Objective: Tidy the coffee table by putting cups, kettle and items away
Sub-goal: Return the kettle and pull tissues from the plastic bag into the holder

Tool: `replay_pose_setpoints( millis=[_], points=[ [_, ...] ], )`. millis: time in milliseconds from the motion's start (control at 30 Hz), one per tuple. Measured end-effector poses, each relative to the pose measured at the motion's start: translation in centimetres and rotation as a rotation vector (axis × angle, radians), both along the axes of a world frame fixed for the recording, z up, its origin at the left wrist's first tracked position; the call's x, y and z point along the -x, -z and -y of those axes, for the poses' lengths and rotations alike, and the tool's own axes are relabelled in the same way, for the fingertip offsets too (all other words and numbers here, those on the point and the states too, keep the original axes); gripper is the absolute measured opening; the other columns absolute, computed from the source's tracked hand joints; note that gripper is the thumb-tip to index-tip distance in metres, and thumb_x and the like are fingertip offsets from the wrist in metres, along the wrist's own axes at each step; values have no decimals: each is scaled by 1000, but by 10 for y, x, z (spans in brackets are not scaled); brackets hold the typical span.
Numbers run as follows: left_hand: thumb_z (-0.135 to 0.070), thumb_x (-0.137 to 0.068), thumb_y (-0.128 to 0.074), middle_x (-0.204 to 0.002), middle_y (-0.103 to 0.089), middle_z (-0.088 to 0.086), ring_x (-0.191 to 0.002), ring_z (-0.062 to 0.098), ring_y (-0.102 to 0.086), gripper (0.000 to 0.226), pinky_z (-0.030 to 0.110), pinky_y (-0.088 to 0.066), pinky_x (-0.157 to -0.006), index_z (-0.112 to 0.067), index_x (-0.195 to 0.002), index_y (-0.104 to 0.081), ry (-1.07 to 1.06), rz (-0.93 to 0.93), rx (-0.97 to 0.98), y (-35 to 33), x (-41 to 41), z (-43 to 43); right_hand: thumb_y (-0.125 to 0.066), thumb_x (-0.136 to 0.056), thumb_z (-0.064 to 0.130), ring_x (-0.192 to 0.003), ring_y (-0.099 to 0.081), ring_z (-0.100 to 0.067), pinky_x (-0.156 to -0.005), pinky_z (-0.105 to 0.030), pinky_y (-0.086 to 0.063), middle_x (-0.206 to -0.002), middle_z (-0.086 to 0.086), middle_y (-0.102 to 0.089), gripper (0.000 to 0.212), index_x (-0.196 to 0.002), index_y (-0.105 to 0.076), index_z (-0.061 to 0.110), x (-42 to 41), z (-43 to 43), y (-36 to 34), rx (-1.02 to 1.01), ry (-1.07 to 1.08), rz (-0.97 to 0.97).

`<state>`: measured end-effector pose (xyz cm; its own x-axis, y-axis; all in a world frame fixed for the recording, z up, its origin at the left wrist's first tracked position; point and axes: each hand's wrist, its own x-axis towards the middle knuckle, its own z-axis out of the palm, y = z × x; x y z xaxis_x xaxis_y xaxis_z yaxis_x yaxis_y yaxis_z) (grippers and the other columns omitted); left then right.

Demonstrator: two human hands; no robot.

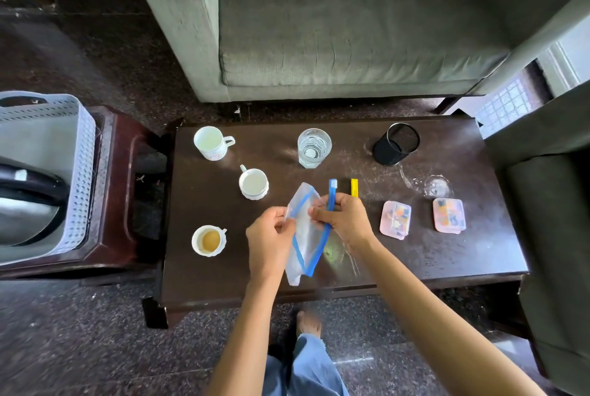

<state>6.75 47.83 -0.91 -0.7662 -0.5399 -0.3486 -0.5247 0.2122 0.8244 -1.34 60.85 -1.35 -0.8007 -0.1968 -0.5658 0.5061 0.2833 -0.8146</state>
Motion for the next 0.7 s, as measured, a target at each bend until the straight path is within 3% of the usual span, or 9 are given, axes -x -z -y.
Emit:
replay_pose_setpoints(
  millis=[133,200,267,300,400,467,533,567,700],
  points=[
    [-5,-84,-63,-87,-71,-2,-75,-1,-63,14,3,-46,-61,-10,-96,-69,-70,-13,61,-1,-4,4,-74,-80,11,-66,-57,-14,-64,-26,-51,-77,-1,-64,16,-91,-63,13,-1,-14,-2,-269,-133,-271],
    [-7,-83,-65,-85,-71,-3,-74,-2,-63,11,5,-47,-62,-11,-94,-69,-88,-31,89,-2,-5,4,-72,-82,11,-84,-58,-21,-73,-30,-50,-98,-4,-63,36,-113,-55,12,-3,-17,2,-470,-274,-468],
    [-8,-83,-67,-83,-70,-4,-72,1,-63,9,12,-49,-65,-11,-91,-68,-89,-48,108,-3,-5,0,-72,-77,6,-106,-49,-31,-87,-38,-47,-123,-14,-51,61,-131,-43,7,-11,-16,9,-739,-386,-789],
    [-8,-83,-67,-82,-70,-4,-72,3,-63,8,15,-50,-67,-11,-90,-67,-85,-56,113,-4,-5,-2,-69,-76,3,-108,-46,-35,-91,-40,-45,-127,-18,-46,63,-132,-41,5,-17,-13,12,-823,-398,-968],
    [-5,-82,-66,-76,-67,-4,-69,11,-63,7,16,-46,-67,-10,-86,-66,-84,-68,156,-4,-4,-8,-52,-80,-1,-97,-47,-31,-86,-38,-44,-114,-16,-45,35,-114,-47,5,-37,-6,17,-739,-552,-1398],
    [-5,-81,-65,-75,-68,-2,-69,16,-64,5,21,-47,-66,-10,-84,-65,-91,-74,178,-3,-4,-9,-61,-78,-2,-81,-51,-26,-69,-35,-50,-96,-12,-53,18,-93,-53,6,-44,-6,24,-548,-796,-1387],
    [-7,-81,-66,-75,-70,0,-69,17,-65,2,23,-48,-65,-9,-82,-65,-91,-80,194,-3,-3,-10,-64,-78,1,-65,-50,-25,-52,-39,-49,-79,-9,-55,11,-77,-54,6,-45,-5,33,-424,-950,-1215],
    [-9,-81,-67,-74,-70,-1,-67,16,-65,2,17,-46,-62,-8,-81,-65,-85,-86,193,-4,-3,-10,-58,-80,4,-61,-50,-26,-49,-40,-49,-76,-9,-55,6,-76,-54,4,-45,-5,36,-404,-970,-1104],
    [-13,-82,-70,-71,-65,-5,-62,7,-59,6,2,-41,-57,-8,-83,-66,-29,-94,178,-8,-4,-13,-44,-91,8,-71,-62,-35,-65,-46,-52,-87,-16,-64,19,-104,-56,2,-49,3,34,-580,-881,-682]
  ],
)
